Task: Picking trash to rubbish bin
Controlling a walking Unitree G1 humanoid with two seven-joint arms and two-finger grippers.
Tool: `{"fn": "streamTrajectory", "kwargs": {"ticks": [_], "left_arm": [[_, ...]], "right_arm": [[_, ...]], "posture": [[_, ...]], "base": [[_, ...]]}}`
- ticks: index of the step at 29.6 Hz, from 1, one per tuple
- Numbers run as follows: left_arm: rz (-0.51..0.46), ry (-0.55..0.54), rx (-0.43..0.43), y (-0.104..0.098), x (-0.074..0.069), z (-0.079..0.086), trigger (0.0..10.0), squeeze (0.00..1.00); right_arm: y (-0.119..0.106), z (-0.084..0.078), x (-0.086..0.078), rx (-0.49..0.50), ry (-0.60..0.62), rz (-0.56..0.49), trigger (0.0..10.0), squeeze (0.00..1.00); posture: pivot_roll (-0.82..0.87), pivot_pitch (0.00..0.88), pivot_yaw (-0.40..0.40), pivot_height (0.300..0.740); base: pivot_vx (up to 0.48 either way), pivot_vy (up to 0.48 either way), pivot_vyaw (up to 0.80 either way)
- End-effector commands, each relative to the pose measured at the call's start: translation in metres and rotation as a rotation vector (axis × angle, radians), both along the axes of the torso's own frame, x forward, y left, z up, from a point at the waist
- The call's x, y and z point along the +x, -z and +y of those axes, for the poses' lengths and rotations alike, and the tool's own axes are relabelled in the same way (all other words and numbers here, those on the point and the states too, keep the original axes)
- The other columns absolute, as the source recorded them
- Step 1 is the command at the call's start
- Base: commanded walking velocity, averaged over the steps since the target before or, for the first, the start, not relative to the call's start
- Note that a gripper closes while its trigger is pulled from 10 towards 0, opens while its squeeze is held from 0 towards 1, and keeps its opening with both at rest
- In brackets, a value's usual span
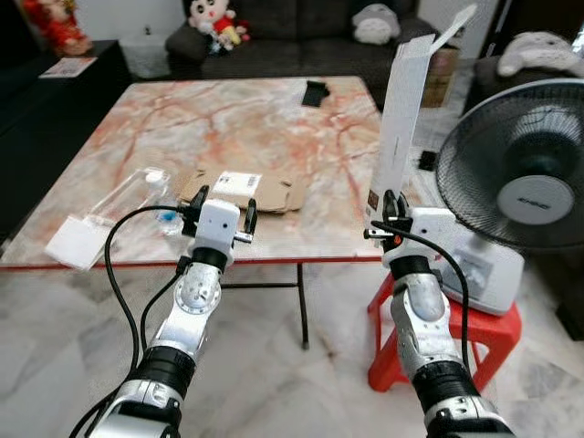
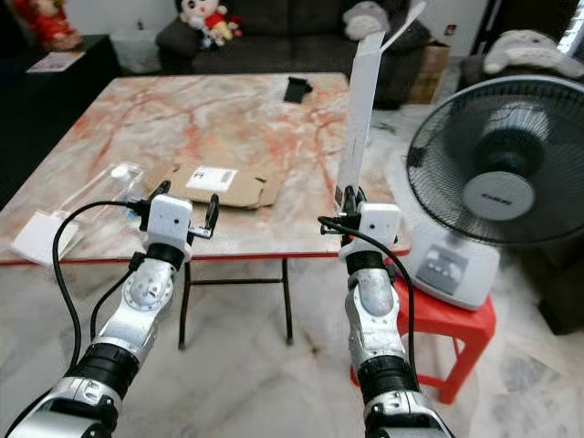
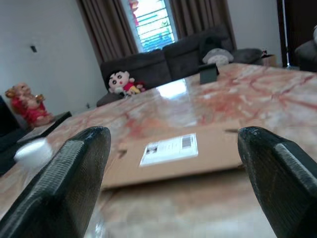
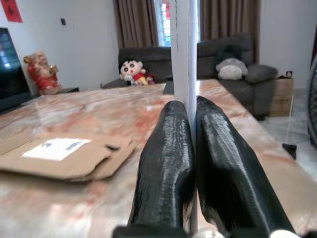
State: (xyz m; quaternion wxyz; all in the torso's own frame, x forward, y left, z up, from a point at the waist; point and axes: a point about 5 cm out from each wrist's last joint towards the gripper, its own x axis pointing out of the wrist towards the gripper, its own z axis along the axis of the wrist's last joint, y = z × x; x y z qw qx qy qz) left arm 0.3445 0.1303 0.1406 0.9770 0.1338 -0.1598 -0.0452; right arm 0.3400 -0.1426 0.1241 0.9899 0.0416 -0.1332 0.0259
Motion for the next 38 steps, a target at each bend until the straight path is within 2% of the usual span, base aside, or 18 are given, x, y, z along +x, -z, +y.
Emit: {"fn": "streamTrajectory", "kwargs": {"ticks": [1, 18, 24, 26, 29, 32, 34, 36, 38], "left_arm": [[0.005, 0.002, 0.000, 0.001, -0.001, 0.001, 10.0, 0.00], [0.016, 0.001, -0.004, 0.003, -0.001, 0.000, 10.0, 0.00], [0.074, -0.030, 0.007, 0.015, 0.000, 0.007, 10.0, 0.00], [0.104, -0.044, 0.017, 0.021, 0.000, 0.011, 10.0, 0.00], [0.193, -0.083, 0.000, 0.039, -0.003, 0.024, 10.0, 0.00], [0.246, -0.091, -0.005, 0.049, -0.005, 0.028, 10.0, 0.00], [0.353, -0.110, -0.035, 0.068, -0.009, 0.035, 10.0, 0.00], [0.496, -0.153, -0.068, 0.095, -0.022, 0.047, 10.0, 0.00], [0.547, -0.173, -0.111, 0.103, -0.026, 0.051, 10.0, 0.00]], "right_arm": [[-0.003, -0.003, 0.000, 0.015, 0.014, -0.011, 10.0, 0.00], [-0.001, -0.012, 0.000, -0.008, 0.042, 0.010, 10.0, 0.00], [0.016, -0.020, -0.004, -0.005, 0.054, 0.080, 10.0, 0.00], [0.025, -0.023, -0.007, 0.004, 0.053, 0.124, 10.0, 0.00], [0.053, -0.030, -0.017, 0.010, 0.050, 0.251, 10.0, 0.00], [0.064, -0.032, -0.021, 0.008, 0.048, 0.306, 10.0, 0.00], [0.084, -0.036, -0.030, 0.013, 0.045, 0.407, 10.0, 0.00], [0.114, -0.042, -0.050, 0.013, 0.043, 0.561, 10.0, 0.00], [0.124, -0.045, -0.057, 0.004, 0.051, 0.611, 10.0, 0.00]], "posture": [[-0.04, 0.000, -0.011, 0.740], [-0.05, 0.000, -0.018, 0.740], [-0.05, 0.003, -0.024, 0.740], [-0.05, 0.006, -0.028, 0.740], [-0.05, 0.010, -0.033, 0.740], [-0.05, 0.010, -0.036, 0.740], [-0.05, 0.014, -0.038, 0.740], [-0.05, 0.015, -0.042, 0.740], [-0.05, 0.014, -0.044, 0.740]], "base": [[-0.300, 0.000, 0.00], [-0.289, 0.000, 0.00], [-0.131, 0.000, 0.00], [0.000, 0.000, 0.00], [0.000, 0.000, 0.00], [0.000, 0.000, 0.00], [0.000, 0.000, 0.00], [0.000, 0.000, 0.00], [0.000, 0.000, 0.00]]}}
